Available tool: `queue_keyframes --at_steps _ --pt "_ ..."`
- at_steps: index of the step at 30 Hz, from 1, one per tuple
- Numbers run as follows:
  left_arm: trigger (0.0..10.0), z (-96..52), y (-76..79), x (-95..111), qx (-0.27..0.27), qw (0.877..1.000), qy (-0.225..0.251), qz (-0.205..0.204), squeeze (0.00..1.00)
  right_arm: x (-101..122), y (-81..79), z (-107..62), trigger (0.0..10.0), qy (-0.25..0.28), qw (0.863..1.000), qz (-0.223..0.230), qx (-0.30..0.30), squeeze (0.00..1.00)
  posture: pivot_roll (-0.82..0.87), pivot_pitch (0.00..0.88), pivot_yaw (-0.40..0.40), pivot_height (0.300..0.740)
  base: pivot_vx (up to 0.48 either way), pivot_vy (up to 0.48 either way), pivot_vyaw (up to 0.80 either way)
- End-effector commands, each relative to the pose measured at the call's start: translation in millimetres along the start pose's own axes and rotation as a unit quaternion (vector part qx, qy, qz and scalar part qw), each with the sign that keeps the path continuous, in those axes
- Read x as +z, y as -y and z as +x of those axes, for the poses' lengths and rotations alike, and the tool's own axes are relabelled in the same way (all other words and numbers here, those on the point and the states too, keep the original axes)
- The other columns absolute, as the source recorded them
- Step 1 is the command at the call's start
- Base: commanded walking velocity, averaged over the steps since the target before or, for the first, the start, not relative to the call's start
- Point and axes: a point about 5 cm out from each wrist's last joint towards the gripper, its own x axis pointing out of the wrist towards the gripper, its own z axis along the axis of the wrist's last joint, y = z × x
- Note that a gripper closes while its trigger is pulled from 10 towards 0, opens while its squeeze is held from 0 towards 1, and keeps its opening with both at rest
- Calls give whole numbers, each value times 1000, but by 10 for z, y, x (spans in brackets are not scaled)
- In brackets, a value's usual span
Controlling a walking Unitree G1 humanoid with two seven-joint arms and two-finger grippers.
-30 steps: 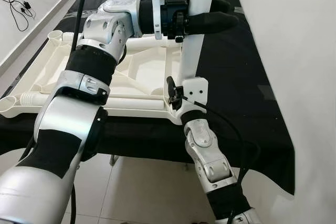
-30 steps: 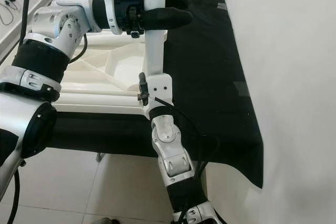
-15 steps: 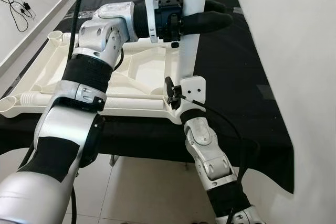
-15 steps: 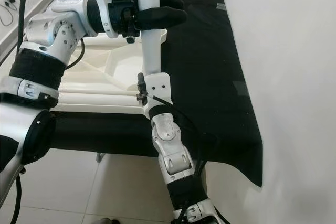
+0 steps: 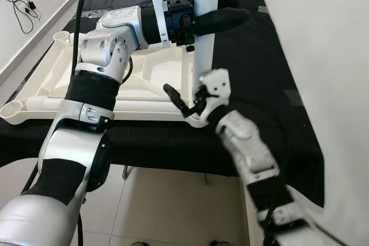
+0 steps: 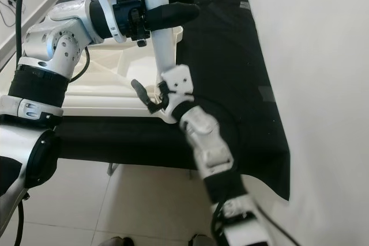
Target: Building children table
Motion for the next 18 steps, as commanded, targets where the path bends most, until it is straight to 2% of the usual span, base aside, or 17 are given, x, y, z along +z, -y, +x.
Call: queue_keyframes --at_steps 1,2,3,7,12,15,16,18 --pt "0 148 102 -174 -42 998 5 -55 0 143 -61 110 10000 21 998 -5 51 322 50 153 32 740 0 0 0" --pt "0 149 105 -173 -41 998 5 -55 0 157 -30 111 10000 19 998 -10 60 322 48 154 32 740 0 0 0" --pt "0 150 110 -173 -41 998 6 -56 0 170 21 110 10000 15 997 -9 80 0 47 154 30 740 0 0 0" --pt "0 145 110 -186 -30 998 14 -60 0 161 205 88 10000 -27 984 -34 171 0 44 159 23 740 0 0 0" --pt "0 141 108 -187 -28 998 16 -60 0 161 227 86 10000 -30 983 -33 181 0 44 159 23 740 0 0 0" --pt "0 118 91 -186 -21 998 20 -63 0 182 243 111 10000 -30 978 -21 207 0 41 164 14 740 0 0 0" --pt "0 102 78 -186 -15 997 23 -65 0 189 241 124 1451 -29 973 -12 227 0 42 168 9 740 0 0 0" --pt "0 88 66 -186 -10 997 26 -68 0 193 238 133 1451 -29 969 -2 247 0 43 169 8 740 0 0 0"
